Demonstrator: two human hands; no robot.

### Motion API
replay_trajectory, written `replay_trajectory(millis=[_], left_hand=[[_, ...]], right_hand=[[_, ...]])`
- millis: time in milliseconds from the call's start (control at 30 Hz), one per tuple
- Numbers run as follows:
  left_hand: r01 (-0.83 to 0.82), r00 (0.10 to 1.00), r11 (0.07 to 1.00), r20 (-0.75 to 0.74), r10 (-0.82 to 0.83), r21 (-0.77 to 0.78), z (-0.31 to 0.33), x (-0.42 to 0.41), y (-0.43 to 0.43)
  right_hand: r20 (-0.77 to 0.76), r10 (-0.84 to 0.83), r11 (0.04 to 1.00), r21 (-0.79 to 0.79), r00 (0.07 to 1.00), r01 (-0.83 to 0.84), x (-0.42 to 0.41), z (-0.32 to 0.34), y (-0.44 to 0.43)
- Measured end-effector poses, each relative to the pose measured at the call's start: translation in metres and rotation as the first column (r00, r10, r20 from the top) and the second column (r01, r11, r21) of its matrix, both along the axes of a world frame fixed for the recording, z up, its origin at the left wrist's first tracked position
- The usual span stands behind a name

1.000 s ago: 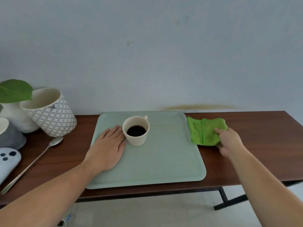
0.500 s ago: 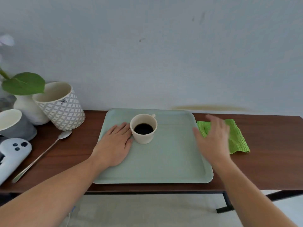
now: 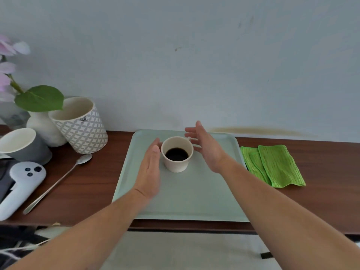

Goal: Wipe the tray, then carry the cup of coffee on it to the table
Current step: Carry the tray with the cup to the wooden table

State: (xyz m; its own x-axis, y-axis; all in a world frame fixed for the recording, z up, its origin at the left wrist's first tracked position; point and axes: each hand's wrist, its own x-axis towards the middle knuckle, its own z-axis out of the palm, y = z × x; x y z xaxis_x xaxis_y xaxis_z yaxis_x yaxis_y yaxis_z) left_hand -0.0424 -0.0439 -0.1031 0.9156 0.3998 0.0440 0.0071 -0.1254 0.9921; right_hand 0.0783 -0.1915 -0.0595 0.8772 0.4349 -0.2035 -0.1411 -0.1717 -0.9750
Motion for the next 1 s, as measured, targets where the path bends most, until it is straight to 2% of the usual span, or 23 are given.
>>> replay_trajectory(millis=[133,167,200,233,267,300,333,400,467,600,700,933,1000], left_hand=[[-0.025,0.999,0.999,-0.023,0.026,0.048,0.005,-0.009,-0.014],[-0.045,0.999,0.994,-0.021,0.047,0.103,0.005,-0.012,-0.008],[-0.068,0.997,0.971,-0.017,0.074,0.23,0.004,-0.016,0.001],[-0.084,0.994,0.898,-0.028,0.107,0.432,0.001,-0.019,0.013],[-0.077,0.988,0.775,-0.055,0.142,0.627,-0.004,-0.022,0.027],[-0.042,0.974,0.662,-0.118,0.195,0.748,-0.009,-0.026,0.039],[0.016,0.942,0.597,-0.213,0.261,0.802,-0.011,-0.032,0.048],[0.106,0.88,0.558,-0.339,0.333,0.823,-0.015,-0.044,0.054],[0.085,0.892,0.579,-0.32,0.318,0.811,-0.017,-0.049,0.054],[0.003,0.891,0.672,-0.307,0.334,0.74,-0.008,-0.045,0.053],[-0.014,0.875,0.694,-0.326,0.356,0.72,-0.005,-0.042,0.058],[-0.046,0.874,0.723,-0.322,0.363,0.689,-0.003,-0.043,0.077],[-0.071,0.886,0.763,-0.311,0.343,0.642,-0.004,-0.047,0.077]], right_hand=[[0.044,0.031,0.997,-0.079,0.999,-0.027,0.003,0.008,0.006],[0.093,0.026,0.991,-0.134,0.995,-0.013,0.001,0.007,0.002],[0.174,0.027,0.974,-0.225,0.984,0.013,-0.003,0.003,-0.006],[0.295,0.034,0.931,-0.357,0.955,0.077,-0.009,-0.003,-0.017],[0.426,0.056,0.843,-0.505,0.903,0.186,-0.016,-0.011,-0.033],[0.531,0.081,0.735,-0.604,0.843,0.309,-0.027,-0.02,-0.051],[0.588,0.08,0.642,-0.648,0.805,0.409,-0.04,-0.027,-0.07],[0.595,0.002,0.522,-0.686,0.804,0.507,-0.065,-0.042,-0.104],[0.561,-0.086,0.483,-0.7,0.823,0.527,-0.086,-0.052,-0.122],[0.514,-0.152,0.49,-0.703,0.844,0.516,-0.096,-0.051,-0.118],[0.482,-0.185,0.476,-0.719,0.857,0.507,-0.091,-0.044,-0.115],[0.417,-0.297,0.533,-0.674,0.859,0.511,-0.098,-0.038,-0.117],[0.426,-0.318,0.551,-0.644,0.847,0.531,-0.099,-0.037,-0.119]])
